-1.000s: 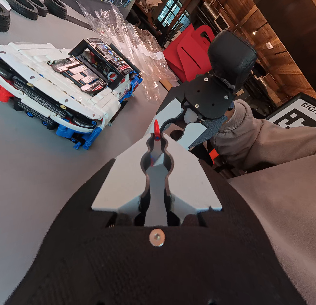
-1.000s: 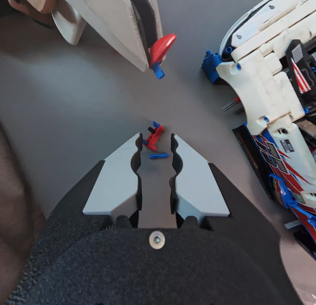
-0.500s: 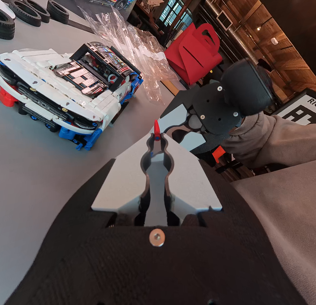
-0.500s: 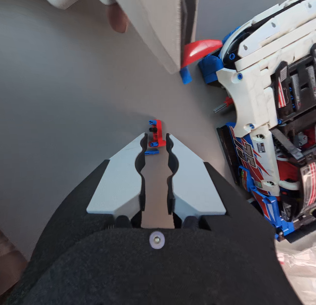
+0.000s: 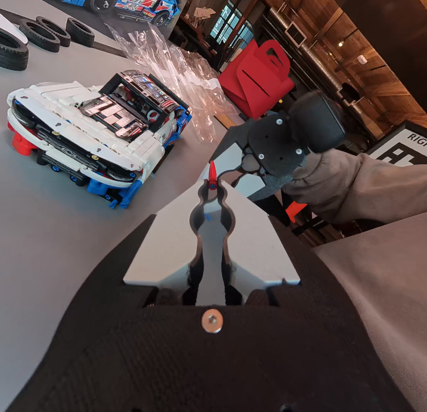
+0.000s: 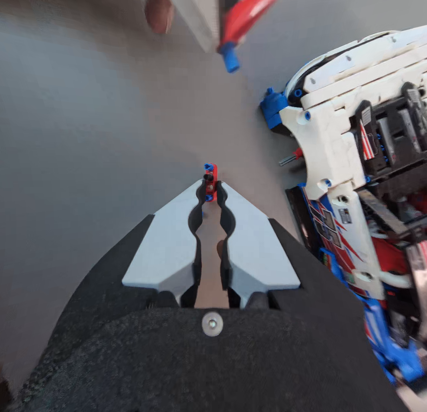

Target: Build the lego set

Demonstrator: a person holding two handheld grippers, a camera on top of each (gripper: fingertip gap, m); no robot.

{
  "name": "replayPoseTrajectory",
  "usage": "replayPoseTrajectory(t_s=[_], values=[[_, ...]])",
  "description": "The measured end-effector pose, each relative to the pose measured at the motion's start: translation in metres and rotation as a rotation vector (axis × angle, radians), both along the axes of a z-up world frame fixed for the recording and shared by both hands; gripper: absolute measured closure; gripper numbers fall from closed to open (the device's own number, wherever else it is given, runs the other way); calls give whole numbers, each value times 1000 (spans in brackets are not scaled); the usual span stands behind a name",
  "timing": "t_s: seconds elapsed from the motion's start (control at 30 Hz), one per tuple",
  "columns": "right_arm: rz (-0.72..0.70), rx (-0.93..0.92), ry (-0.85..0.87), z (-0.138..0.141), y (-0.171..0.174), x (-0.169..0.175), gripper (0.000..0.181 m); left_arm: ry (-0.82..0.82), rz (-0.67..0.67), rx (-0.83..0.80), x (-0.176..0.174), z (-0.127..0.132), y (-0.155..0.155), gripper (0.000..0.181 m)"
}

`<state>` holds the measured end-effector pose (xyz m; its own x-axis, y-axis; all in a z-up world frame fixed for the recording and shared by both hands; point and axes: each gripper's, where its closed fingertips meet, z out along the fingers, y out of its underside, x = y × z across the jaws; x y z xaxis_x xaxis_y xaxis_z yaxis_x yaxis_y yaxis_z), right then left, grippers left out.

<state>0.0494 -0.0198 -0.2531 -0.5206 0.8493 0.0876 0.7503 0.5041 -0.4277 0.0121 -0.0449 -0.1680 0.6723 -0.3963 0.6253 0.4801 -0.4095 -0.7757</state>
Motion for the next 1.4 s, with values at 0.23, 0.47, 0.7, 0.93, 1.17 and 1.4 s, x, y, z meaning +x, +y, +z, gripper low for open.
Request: replayPoseTrajectory(t_s=[0.23,0.47,0.7,0.93,1.17,1.4], values=[[-172,-1222,550,125,-10,-12,176,-124,-50,124,7,25,-5,176],[-178,-1563,574,133,-15,-12,176,-222,-46,165,14,36,-1,176],[-176,-1652,511,126,-22,-18,176,-232,-58,168,22,39,0,176],[-180,-1683,490,122,-23,-20,176,-190,-45,145,22,34,1,176],[-164,-1611,497,117,-26,-19,176,-110,-48,105,25,27,0,176],[-118,-1512,456,109,-33,-15,177,-94,-96,57,29,19,-6,176]])
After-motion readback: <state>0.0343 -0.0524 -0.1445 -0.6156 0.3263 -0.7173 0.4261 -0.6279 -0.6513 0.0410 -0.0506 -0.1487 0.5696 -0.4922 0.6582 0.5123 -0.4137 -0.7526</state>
